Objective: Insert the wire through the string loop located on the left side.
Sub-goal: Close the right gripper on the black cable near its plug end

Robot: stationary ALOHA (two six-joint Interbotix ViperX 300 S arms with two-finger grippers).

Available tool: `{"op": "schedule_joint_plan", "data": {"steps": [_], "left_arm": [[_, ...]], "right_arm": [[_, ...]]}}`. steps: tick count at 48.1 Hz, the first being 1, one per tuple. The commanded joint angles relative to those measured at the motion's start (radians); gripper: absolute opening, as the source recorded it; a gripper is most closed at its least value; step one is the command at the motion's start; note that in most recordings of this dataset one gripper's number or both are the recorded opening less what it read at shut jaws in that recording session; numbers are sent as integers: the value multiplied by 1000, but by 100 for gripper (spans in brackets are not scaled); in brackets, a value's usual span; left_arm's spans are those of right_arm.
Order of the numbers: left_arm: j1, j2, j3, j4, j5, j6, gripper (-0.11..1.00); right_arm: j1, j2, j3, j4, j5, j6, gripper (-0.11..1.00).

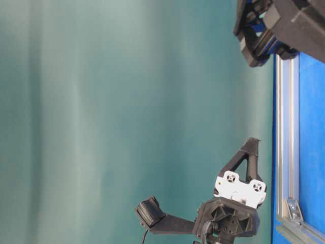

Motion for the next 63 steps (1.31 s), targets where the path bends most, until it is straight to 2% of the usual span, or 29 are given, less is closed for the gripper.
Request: {"op": "schedule_joint_plan", "data": {"steps": [1,12,28,32,36,43,45,55,63], "left_arm": [[-5,-51,-14,21,17,5,0],[-5,-54,-12,23,25,5,0],[-5,-52,-17,23,26,3,0],[-5,-52,-17,23,25,3,0],[-5,-54,-15,23,26,3,0],[-5,-54,-12,23,26,3,0],[-5,-54,-14,23,26,3,0],[-5,-52,-14,23,26,3,0],[-5,-54,-14,23,26,3,0]], "right_arm": [[3,-51,-6,3,-6,12,1],[3,-58,-9,14,28,55,-1],[3,-60,-3,14,34,72,1],[5,-60,-5,17,49,78,14],[5,-60,-6,18,60,94,36],[5,-60,-2,31,60,97,81],[5,-60,-3,31,60,98,90],[5,-44,-11,44,84,100,89],[9,21,-32,64,83,103,89]]}}
